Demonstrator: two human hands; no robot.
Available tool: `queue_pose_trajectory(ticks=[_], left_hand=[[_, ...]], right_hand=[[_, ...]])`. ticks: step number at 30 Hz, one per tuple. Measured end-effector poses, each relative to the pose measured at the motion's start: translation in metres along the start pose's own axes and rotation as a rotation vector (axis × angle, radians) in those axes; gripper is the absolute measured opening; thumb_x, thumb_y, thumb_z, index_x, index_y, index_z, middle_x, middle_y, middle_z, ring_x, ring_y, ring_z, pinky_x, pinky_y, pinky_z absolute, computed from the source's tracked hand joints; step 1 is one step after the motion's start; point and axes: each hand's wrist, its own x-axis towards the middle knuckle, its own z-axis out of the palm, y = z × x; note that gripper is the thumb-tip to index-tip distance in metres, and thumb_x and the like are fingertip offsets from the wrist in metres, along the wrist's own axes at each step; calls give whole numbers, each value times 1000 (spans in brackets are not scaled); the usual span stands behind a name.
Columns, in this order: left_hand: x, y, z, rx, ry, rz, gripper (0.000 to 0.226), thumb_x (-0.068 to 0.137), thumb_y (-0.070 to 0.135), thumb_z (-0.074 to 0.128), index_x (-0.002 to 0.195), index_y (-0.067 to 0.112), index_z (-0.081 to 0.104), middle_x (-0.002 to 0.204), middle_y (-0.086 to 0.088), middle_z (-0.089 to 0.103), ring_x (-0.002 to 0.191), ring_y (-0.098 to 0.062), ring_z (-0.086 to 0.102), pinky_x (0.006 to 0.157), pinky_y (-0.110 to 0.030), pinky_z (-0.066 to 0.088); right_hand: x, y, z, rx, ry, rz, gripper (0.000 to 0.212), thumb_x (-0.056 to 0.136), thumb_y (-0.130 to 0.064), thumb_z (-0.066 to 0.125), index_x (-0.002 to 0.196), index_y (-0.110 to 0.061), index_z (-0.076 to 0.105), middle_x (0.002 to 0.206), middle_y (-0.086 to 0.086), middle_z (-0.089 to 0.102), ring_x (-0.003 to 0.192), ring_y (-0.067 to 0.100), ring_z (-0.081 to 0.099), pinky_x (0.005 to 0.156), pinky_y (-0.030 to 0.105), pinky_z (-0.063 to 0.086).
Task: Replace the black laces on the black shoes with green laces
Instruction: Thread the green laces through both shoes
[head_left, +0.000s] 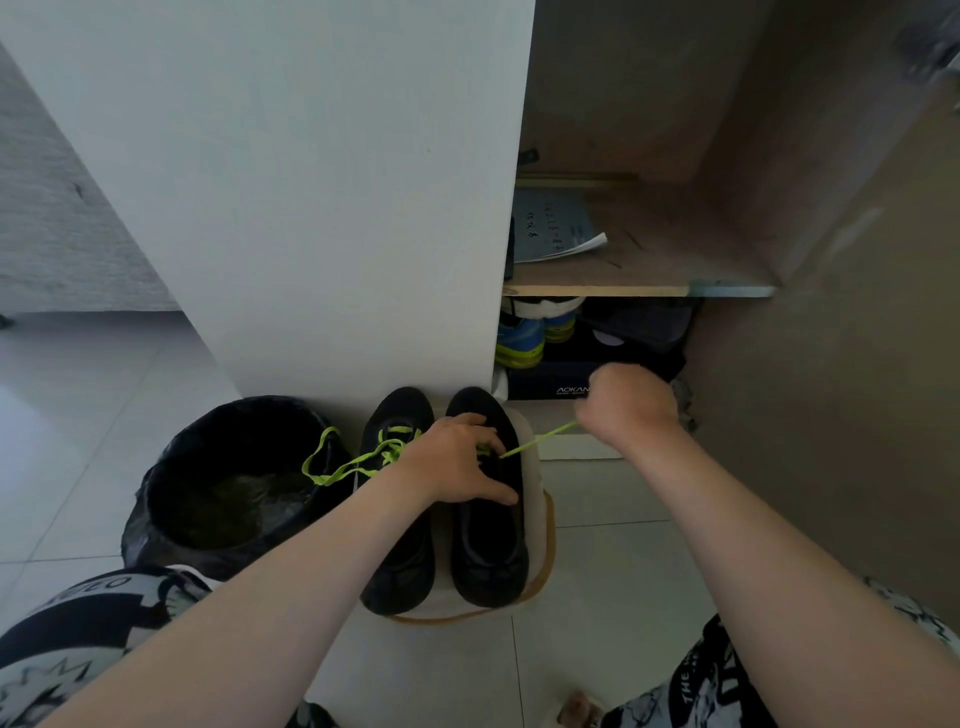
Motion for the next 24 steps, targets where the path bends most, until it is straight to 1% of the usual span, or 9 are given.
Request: queue_pose_trajectory(ticks=[3,6,8,11,13,15,18,21,24], left_hand=[[3,2,2,-13,-16,-24,70,60,68,80,122,41,62,156,7,30,145,-22,25,115,-43,31],[3,-1,-2,-52,-61,-33,72,61,62,82,126,39,60,157,8,28,145,-21,23,116,-43,30],[1,-8,-7,-116,-97,-12,78,66,49,86,134,36,52,155,8,29,142,-19,27,115,-39,31],[0,-13,-14,-313,-75,-17,71,75,21,80,137,32,47,141,7,45,129,-14,45,108,-32,41],[1,-11,-21,-381,42,-38,50,80,3,64,124,27,58,127,3,58,121,-15,53,99,-24,44],[-1,-9,-30,-266,151,-76,35,82,-2,52,98,25,64,103,5,64,105,-17,60,84,-22,45],[-12,-5,-39,-127,138,-130,23,84,9,50,77,22,68,83,5,66,87,-18,62,71,-25,46],[-23,8,-31,-13,-16,-122,26,81,37,61,80,13,71,85,-3,69,84,-20,64,70,-30,53],[-27,15,-12,119,26,-128,42,70,59,71,75,17,66,76,2,65,75,-16,61,58,-29,47]], right_hand=[[-5,-5,7,-42,100,69,9,89,-12,57,82,-13,63,85,5,65,75,27,58,61,27,40],[-4,-9,22,77,63,-23,23,98,-27,50,78,-15,52,82,3,57,81,26,59,62,30,37],[1,-8,22,285,-63,-63,29,102,-34,43,85,-13,52,90,3,48,90,26,55,70,33,37],[3,-12,23,368,-149,-155,27,104,-12,32,83,-6,47,90,7,45,92,25,45,72,33,31],[4,-12,25,404,-114,-190,34,106,-14,31,82,-2,52,87,10,53,87,28,51,68,35,33],[7,-11,26,253,-82,-233,36,108,-22,34,86,-7,59,90,9,61,90,30,59,70,37,40],[6,-14,22,29,66,-228,29,108,-26,36,93,-18,60,96,6,66,96,31,63,73,37,39],[1,-23,12,581,167,-243,31,108,-27,38,120,-21,66,88,1,72,86,18,67,74,31,47],[-10,-40,6,932,23,-246,31,109,-26,37,122,-25,65,72,-14,58,53,4,60,62,38,57]])
